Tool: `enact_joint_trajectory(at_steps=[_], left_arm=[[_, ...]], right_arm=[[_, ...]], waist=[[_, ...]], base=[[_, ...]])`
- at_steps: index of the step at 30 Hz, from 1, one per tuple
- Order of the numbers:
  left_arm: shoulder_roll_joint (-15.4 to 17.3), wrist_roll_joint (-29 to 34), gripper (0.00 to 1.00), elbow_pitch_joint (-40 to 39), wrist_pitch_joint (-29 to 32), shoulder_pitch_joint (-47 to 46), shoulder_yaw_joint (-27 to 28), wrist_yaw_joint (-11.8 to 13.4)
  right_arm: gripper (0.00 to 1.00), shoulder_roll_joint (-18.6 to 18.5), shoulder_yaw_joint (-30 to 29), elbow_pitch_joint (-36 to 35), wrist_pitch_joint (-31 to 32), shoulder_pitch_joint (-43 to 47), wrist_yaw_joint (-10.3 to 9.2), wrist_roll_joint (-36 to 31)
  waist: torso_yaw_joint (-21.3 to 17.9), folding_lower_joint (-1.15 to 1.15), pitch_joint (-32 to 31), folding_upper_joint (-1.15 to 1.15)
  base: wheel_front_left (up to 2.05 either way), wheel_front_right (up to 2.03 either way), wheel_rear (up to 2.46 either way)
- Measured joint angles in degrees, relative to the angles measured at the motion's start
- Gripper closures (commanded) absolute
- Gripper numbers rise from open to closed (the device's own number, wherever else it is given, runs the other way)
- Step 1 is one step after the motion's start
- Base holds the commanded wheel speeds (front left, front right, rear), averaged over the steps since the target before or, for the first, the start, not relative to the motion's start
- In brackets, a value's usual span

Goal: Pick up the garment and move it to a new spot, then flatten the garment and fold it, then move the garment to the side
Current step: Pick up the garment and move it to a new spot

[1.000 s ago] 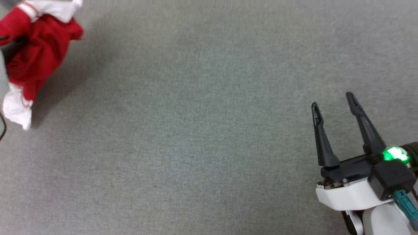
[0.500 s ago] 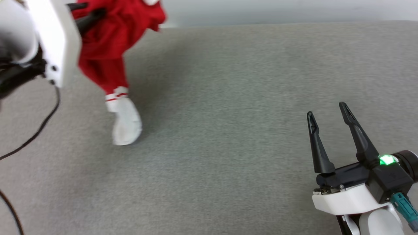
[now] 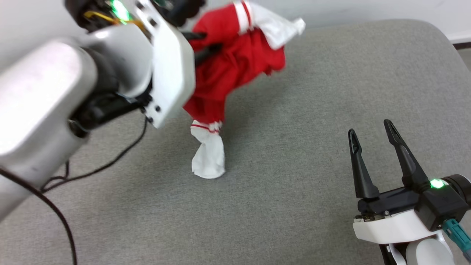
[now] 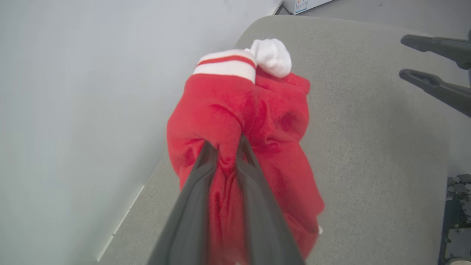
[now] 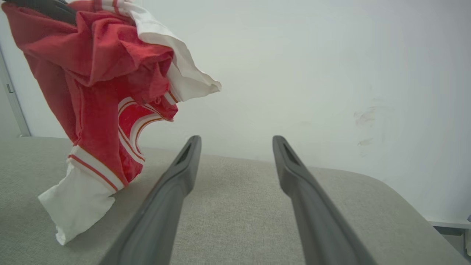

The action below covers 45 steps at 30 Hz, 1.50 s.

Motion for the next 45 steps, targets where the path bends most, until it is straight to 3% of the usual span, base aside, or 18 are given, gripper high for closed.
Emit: enact_joint_trajectory(at_steps=[4, 13, 17, 27, 28, 29, 32, 36, 40, 45], left_arm=[[-1.9, -2.08, 1.0, 1.9, -2.58, 3.05, -2.08, 0.0], [-4.55, -0.52, 1.0, 8.1, -8.69, 12.7, -11.31, 0.0], [-7.92, -0.24, 1.0, 10.1, -11.27, 18.1, -14.26, 0.01], [-13.96, 3.87, 1.0, 12.17, -10.57, 27.11, -15.94, 0.02], [-14.26, 4.5, 0.83, 12.66, -11.4, 27.15, -16.04, 0.02], [-14.45, 5.55, 0.0, 13.02, -12.69, 27.07, -16.12, 0.01], [-15.11, 8.17, 0.0, 14.84, -18.26, 26.7, -15.43, 0.04], [-15.62, 10.43, 0.0, 15.03, -24.71, 26.07, -13.07, 2.19], [-15.46, 11.0, 0.0, 13.55, -30.88, 27.02, -9.94, 5.7], [-13.78, 11.88, 0.0, 13.38, -40.36, 29.28, -4.49, 12.12]], right_arm=[[0.0, 0.0, -0.01, 0.08, 0.0, -0.13, 0.0, 0.24], [0.0, 0.0, -0.32, 0.24, 0.0, -1.32, 0.0, 0.13], [0.0, 0.01, -0.43, 0.45, 0.0, -1.4, 0.01, -0.07], [0.0, 0.0, -0.41, 1.56, 0.0, -1.4, 0.0, -0.23], [0.0, 0.01, -0.46, 1.7, 0.0, -1.3, 0.0, -0.34], [0.0, 0.0, -0.51, 1.89, 0.0, -1.18, 0.0, -0.41], [0.0, 0.0, -0.65, 2.38, 0.0, -0.38, 0.01, -0.85], [0.0, 0.01, -0.64, 3.09, 0.0, 0.88, 0.01, -1.7], [0.0, 0.01, -0.83, 3.64, 0.0, 2.41, 0.0, -1.91], [0.0, 0.01, -1.29, 4.1, 0.0, 3.48, 0.01, -2.13]], waist=[[-0.78, 0.0, 1.17, 0.0], [-1.33, 0.01, 4.27, 0.0], [-0.97, 0.01, 4.91, 0.0], [-0.24, 0.01, 4.79, 0.0], [-0.09, 0.01, 4.55, 0.0], [0.08, 0.01, 4.25, 0.0], [0.63, 0.01, 2.99, 0.0], [1.48, 0.01, 0.81, 0.0], [2.59, 0.0, -1.41, 0.0], [4.48, 0.01, -3.54, 0.0]], base=[[0.0, 0.0, 0.0], [0.0, 0.0, 0.0], [0.0, 0.0, 0.0], [0.0, 0.0, 0.0], [0.0, 0.0, 0.0], [0.0, 0.0, 0.0], [0.0, 0.0, 0.0], [0.0, 0.0, 0.0], [0.0, 0.0, 0.0], [0.0, 0.0, 0.0]])
